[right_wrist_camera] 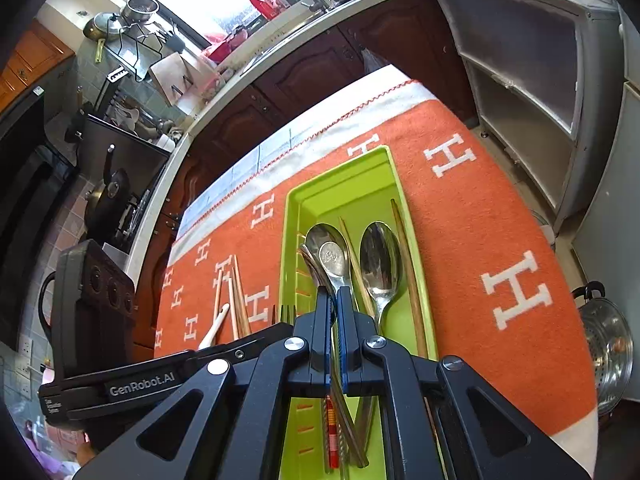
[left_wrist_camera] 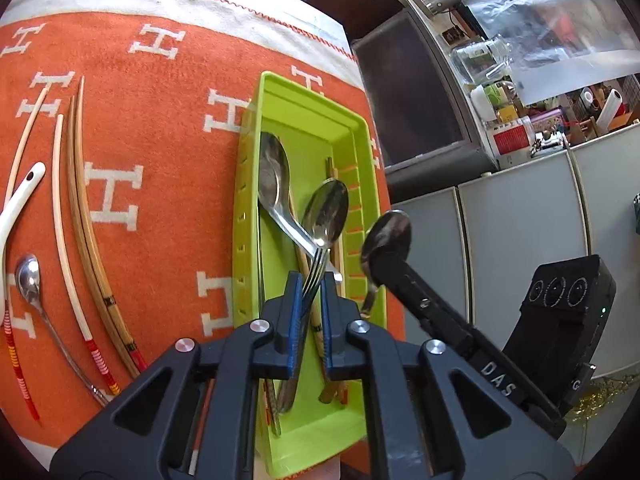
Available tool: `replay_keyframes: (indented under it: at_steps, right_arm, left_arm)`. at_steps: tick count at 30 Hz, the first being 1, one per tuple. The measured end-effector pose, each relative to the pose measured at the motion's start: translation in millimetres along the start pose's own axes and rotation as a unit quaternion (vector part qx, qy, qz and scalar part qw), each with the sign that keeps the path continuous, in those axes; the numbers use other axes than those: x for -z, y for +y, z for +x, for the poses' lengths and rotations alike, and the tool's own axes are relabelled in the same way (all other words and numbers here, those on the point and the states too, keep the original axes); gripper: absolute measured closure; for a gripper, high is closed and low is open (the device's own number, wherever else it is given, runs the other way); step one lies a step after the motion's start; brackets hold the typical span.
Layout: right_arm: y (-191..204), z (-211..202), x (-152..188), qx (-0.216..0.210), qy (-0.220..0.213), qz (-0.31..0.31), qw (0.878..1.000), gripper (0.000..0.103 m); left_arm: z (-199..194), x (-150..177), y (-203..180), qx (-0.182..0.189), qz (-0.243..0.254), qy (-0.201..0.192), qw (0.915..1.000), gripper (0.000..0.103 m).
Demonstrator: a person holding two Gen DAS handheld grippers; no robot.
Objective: Organize utensils
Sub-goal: 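Carry the fork and spoon into the green tray and open both tools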
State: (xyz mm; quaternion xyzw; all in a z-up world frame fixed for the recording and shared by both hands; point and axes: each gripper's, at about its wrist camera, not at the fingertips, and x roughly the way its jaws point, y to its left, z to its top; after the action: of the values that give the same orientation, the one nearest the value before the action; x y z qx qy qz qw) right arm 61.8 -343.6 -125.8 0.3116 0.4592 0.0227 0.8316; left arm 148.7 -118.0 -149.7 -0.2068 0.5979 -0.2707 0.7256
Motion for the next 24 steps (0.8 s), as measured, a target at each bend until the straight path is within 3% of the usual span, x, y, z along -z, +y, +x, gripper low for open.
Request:
replay_keyframes:
  at_steps: [8,12,24]
  right_arm:
    - [13.5,54.2,-14.8,0.008,0.031,-0.012,0.999,0.099]
    - [10.9,63.7,-19.5,0.002,0.036,-0.001,0.999,0.089]
    - [-12.2,27.2,-15.6,-0.014,-0.005,0.043,0.999,0.089]
  left_arm:
    - [6.1,-7.3,-2.5,-0.007,0.009,-0.004,0.9999,0.103]
    - [-5.5,-6.5,-1.6,-0.027,-0.016,-0.001,0.9995,0.103]
    - [-44.0,-3.8,-34.4,0.050,-0.086,0.029,0.9946,0.103]
